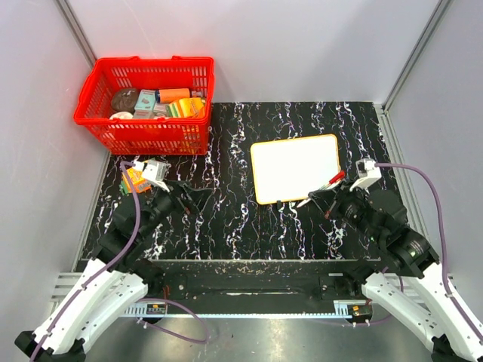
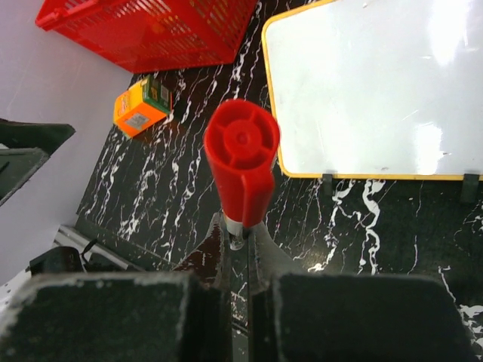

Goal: Write a sentence on the whiteboard

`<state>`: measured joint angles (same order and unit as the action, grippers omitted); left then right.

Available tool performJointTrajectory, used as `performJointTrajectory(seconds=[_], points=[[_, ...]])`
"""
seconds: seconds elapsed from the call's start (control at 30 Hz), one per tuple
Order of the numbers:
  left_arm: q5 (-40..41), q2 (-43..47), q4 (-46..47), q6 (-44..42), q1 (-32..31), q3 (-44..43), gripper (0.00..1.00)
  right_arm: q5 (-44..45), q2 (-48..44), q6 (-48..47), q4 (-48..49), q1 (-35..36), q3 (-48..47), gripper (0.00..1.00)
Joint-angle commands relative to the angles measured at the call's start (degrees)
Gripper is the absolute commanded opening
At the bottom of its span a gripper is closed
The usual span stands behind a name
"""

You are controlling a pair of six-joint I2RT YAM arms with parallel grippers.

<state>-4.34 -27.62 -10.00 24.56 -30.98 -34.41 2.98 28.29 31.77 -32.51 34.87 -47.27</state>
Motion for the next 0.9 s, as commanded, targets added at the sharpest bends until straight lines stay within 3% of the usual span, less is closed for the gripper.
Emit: performJointTrajectory(seconds=[0.0,0.33,0.5,0.73,0.87], points=[[0.0,-1.1,-9.0,4.4,0.3,-2.8,0.99,-2.8,2.5,0.7,1.1,0.0,-3.4,0.0],[2.6,-6.1,-10.0,1.4,0.3,-4.7,0.99,-4.9,2.6,2.2,2.3,0.1,-0.8,0.0],[6.1,-13.4,-2.5,0.1,0.3,-4.6,0.99,-1.8,3.6,0.5,4.9,0.1,1.0,0.0],[5.1,-25.5,13.1,-5.6,1.4,-5.4,0.99,4.7,6.7,-2.4,13.6,0.1,2.8,0.0],[-6.4,-33.7,24.6,-5.1,6.8,-4.8,0.99,4.9,10.1,-3.2,19.4,0.1,3.2,0.0]])
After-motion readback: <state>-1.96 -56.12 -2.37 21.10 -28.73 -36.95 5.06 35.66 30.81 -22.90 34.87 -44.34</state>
